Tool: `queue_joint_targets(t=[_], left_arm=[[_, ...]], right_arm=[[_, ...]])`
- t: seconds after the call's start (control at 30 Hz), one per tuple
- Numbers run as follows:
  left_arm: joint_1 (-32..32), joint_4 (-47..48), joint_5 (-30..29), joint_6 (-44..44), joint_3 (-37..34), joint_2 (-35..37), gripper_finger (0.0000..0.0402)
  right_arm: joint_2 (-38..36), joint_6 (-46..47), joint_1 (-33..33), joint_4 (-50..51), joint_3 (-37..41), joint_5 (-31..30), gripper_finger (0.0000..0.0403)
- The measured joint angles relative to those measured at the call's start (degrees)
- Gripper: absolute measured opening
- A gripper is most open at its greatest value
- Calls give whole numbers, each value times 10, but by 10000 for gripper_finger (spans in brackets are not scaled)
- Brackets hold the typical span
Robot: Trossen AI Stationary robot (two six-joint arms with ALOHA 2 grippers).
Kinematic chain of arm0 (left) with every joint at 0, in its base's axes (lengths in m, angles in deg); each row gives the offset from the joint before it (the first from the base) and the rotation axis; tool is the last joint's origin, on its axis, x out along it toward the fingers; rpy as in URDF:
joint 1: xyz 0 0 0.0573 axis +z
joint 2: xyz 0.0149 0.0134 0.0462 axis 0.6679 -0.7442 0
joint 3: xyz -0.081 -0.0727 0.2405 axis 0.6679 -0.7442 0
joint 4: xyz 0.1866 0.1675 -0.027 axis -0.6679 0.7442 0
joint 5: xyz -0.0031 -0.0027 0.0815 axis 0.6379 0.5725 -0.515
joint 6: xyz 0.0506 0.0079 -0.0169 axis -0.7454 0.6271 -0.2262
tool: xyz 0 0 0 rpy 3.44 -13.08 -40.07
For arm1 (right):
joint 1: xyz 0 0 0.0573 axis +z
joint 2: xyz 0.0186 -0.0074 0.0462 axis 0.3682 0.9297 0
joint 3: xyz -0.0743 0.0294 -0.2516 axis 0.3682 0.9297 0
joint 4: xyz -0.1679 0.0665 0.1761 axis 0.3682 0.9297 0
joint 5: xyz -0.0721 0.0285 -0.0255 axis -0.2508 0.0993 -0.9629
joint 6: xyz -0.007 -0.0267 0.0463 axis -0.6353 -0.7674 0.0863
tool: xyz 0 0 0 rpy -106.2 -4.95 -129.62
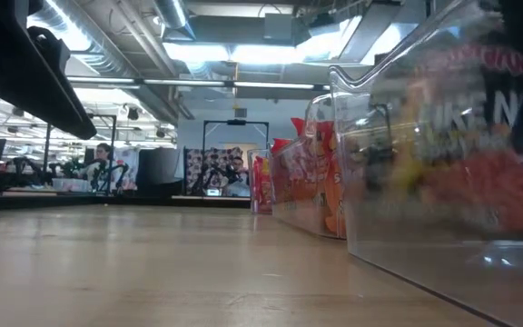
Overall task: Sort Maruchan noodles
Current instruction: Put the black noddle pack into the bottom transparent bin
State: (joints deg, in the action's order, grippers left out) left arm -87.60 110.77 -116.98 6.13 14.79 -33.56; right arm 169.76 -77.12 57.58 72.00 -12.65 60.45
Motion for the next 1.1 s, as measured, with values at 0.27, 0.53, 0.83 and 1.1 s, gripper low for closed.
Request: queue_joint_targets(t=[0.27,0.53,0.83,1.1], left_arm=[[0,0,0,0,0,0,247],[0,0,0,0,0,0,247],[0,0,0,0,0,0,247],[0,0,0,0,0,0,247]], right_arm=[[18,0,-3,-6,-1,-7,79],[22,0,-4,13,-26,-1,144],[22,-4,-3,94,-75,-43,210],[21,0,-4,117,-90,-40,203]])
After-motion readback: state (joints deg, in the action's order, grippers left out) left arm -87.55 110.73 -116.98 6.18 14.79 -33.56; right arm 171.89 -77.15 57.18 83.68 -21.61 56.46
